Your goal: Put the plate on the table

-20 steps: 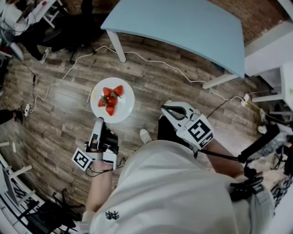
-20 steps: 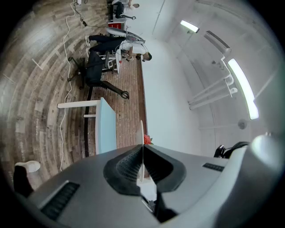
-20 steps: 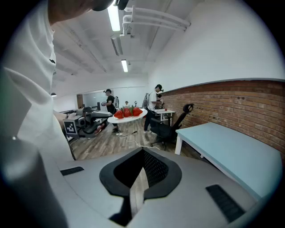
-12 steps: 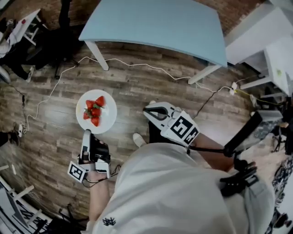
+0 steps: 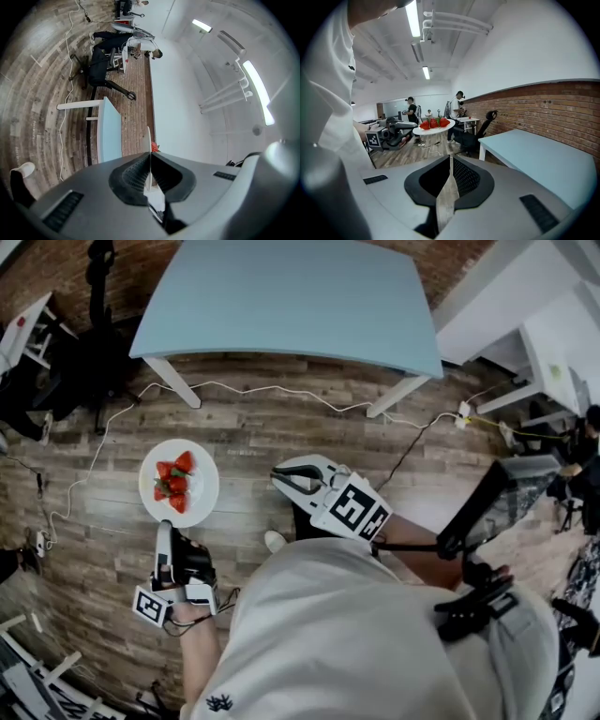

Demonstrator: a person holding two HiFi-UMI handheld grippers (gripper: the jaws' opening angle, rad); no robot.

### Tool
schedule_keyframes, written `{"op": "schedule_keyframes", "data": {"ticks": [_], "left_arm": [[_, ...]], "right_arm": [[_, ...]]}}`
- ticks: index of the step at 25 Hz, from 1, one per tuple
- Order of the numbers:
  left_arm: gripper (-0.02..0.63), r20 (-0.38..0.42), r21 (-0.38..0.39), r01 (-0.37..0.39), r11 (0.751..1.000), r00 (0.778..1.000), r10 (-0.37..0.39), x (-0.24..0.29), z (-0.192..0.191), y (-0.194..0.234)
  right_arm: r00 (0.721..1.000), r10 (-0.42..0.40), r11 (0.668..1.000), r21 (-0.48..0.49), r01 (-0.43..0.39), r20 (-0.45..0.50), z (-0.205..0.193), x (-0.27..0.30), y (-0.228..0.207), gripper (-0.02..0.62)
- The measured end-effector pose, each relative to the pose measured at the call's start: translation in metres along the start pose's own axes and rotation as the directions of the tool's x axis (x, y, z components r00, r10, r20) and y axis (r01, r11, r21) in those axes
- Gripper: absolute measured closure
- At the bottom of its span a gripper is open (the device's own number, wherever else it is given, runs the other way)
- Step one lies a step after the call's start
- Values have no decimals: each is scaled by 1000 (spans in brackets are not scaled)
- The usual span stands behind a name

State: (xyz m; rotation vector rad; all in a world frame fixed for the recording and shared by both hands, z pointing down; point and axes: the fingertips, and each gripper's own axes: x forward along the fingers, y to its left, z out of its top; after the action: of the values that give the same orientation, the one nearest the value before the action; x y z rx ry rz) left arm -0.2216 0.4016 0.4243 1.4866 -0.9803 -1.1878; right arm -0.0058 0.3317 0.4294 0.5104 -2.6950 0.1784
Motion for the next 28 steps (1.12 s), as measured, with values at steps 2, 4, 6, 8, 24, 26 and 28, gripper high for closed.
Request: {"op": "schedule_keyframes", "data": {"ticks": [2, 4, 6, 8, 24, 26, 28], "left_arm": [[595, -11, 1, -1, 1000, 1000, 1, 20, -2, 0], [595, -22, 1, 2, 1000, 1000, -2, 40, -7, 1], [595, -33, 8, 5, 1000, 999, -4, 61, -12, 0], [595, -43, 20, 7, 1000, 999, -6, 80, -18, 0], [595, -26, 29, -36, 999, 999, 37, 237, -41, 20], [595, -26, 31, -24, 999, 999, 25, 257, -44, 21], [595, -32, 34, -12, 999, 999, 14, 276, -45, 24]], "right_arm": [[1000, -8, 1000, 4, 8, 10, 6, -1, -17, 584], [1000, -12, 1000, 8, 12, 16, 9, -2, -35, 568], [1000, -17, 1000, 9, 16, 20, 9, -5, -53, 568], [999, -22, 1000, 7, 21, 30, 7, -9, -72, 567], [998, -34, 999, 15, 33, 52, 16, -22, -236, 568], [998, -44, 999, 18, 43, 52, 15, -27, -257, 568], [997, -61, 998, 24, 59, 47, 11, -31, -274, 568]]}}
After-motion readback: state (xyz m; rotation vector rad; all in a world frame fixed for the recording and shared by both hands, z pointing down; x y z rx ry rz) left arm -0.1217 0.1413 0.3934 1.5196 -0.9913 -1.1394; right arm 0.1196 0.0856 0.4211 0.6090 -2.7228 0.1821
